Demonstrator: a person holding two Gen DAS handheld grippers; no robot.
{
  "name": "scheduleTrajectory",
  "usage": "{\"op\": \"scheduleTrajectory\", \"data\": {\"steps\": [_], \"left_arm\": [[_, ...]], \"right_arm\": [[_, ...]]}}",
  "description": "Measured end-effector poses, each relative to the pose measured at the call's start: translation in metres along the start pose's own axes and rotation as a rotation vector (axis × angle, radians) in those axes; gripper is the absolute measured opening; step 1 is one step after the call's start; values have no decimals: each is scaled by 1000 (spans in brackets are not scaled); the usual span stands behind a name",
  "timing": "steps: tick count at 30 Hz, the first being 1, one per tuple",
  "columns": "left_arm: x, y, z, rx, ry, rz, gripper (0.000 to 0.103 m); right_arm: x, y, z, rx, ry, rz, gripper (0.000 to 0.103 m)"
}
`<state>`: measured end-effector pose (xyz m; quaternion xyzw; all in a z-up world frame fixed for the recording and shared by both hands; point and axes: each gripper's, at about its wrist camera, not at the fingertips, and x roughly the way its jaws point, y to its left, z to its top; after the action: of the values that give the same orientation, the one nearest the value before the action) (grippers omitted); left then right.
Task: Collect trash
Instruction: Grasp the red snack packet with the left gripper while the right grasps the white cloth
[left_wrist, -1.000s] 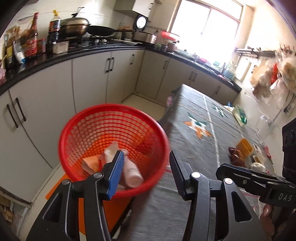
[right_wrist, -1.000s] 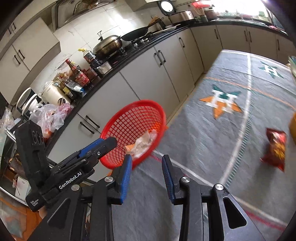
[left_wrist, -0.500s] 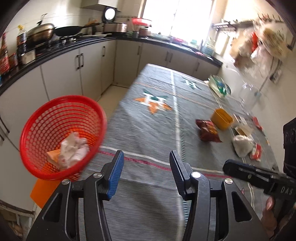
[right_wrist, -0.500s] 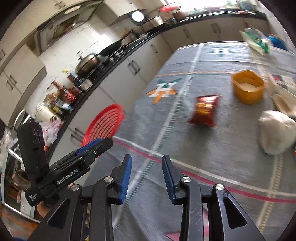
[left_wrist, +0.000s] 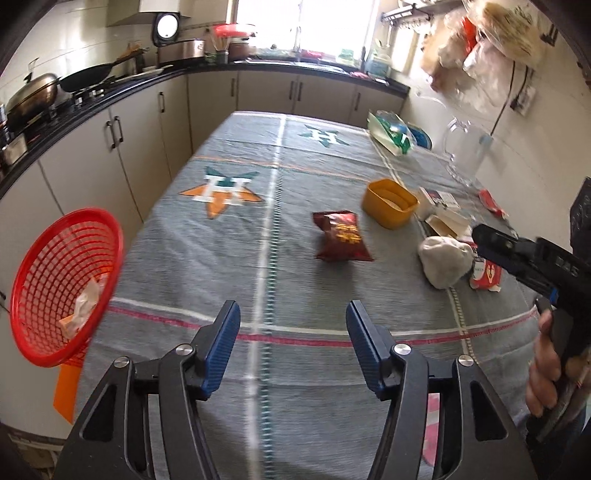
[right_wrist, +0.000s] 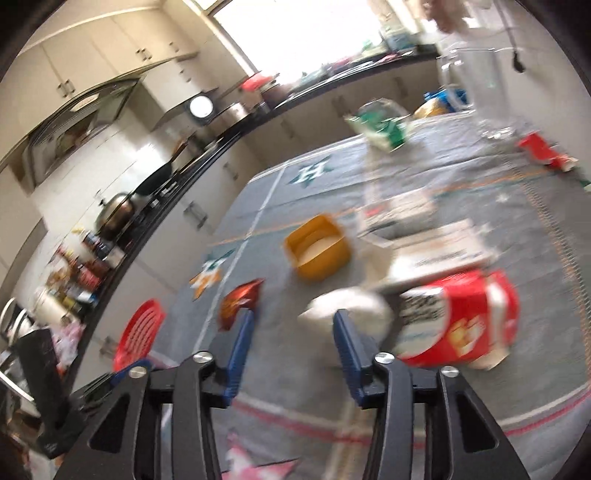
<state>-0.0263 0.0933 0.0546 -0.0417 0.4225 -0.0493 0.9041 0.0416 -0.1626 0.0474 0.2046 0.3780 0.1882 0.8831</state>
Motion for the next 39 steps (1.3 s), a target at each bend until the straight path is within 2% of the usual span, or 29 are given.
{"op": "scheduleTrajectory", "data": {"steps": [3, 5, 8, 11, 15, 17, 20, 23, 26, 33, 36, 38, 39], "left_arm": [[4, -12, 3, 25, 8, -1, 61], [6, -17, 5, 40, 10, 1, 61], [10, -20, 8, 43, 15, 5, 62], [16, -18, 16, 31, 28, 1, 62], [22, -17, 28, 13, 38, -7, 62], [27, -16, 35, -8, 44, -12, 62], [39, -12, 45, -59, 61, -21, 62], [55, -11, 54, -91, 83, -13, 62], [71, -18, 62, -78, 97, -1, 62], [104, -34, 71, -31, 118, 40, 62], [115, -37, 66, -11, 139, 50, 47], [113, -39, 63, 20, 112, 73, 42], [112, -39, 62, 24, 112, 73, 35]], "right_arm": [[7, -18, 3, 21, -23, -50, 53], [17, -25, 3, 27, 9, -75, 53], [27, -28, 2, 39, 56, -22, 53], [34, -15, -1, -45, 55, -80, 54], [42, -1, -8, -124, 71, -96, 55], [44, 2, -10, -154, 75, -86, 41], [42, 3, -12, -171, 64, -75, 33], [32, -4, -10, -135, 18, -66, 33], [22, -13, -5, -87, -17, -65, 33], [17, -17, -3, -57, -29, -52, 33], [18, -17, -2, -53, -28, -48, 33], [18, -17, -3, -51, -26, -44, 33], [18, -17, -3, -51, -25, -42, 33]]}}
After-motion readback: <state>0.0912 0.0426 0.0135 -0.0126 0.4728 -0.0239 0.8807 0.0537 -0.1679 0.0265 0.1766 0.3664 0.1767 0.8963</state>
